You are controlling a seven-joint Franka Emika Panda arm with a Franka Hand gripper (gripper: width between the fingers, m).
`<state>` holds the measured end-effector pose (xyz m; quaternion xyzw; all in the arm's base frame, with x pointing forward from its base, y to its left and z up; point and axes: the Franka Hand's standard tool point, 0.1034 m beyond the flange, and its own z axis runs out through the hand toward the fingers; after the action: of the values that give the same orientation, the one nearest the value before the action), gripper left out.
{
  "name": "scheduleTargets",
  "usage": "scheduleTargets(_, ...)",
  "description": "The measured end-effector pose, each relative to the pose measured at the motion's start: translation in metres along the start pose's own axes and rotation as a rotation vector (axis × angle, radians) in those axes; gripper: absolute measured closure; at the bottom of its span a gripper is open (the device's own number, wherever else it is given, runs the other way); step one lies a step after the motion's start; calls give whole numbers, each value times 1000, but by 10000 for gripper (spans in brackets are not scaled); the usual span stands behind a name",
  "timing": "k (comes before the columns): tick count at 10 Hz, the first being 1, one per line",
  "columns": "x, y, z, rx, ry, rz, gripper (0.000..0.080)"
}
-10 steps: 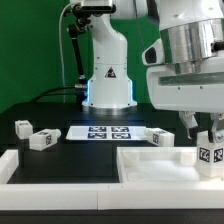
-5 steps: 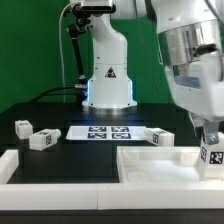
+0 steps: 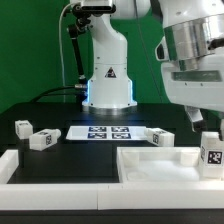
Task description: Assemble square table
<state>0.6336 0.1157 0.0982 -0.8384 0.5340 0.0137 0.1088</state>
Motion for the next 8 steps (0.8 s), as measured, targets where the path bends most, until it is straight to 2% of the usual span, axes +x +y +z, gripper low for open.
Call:
scheduleTargets(1,1,1,1,0,-1,-59,163)
scheduleTargets(3,1,1,2,-2,-1,-189,153)
scheduleTargets(4,1,2,4,-15,7,-338,153)
scheduleTargets(5,-2,2,9,-50,25,-509,151)
scheduleTargets(6,-7,2,17,-72,28,-638,151)
scheduleTargets(8,-13,6,29,-93,14,-767,151)
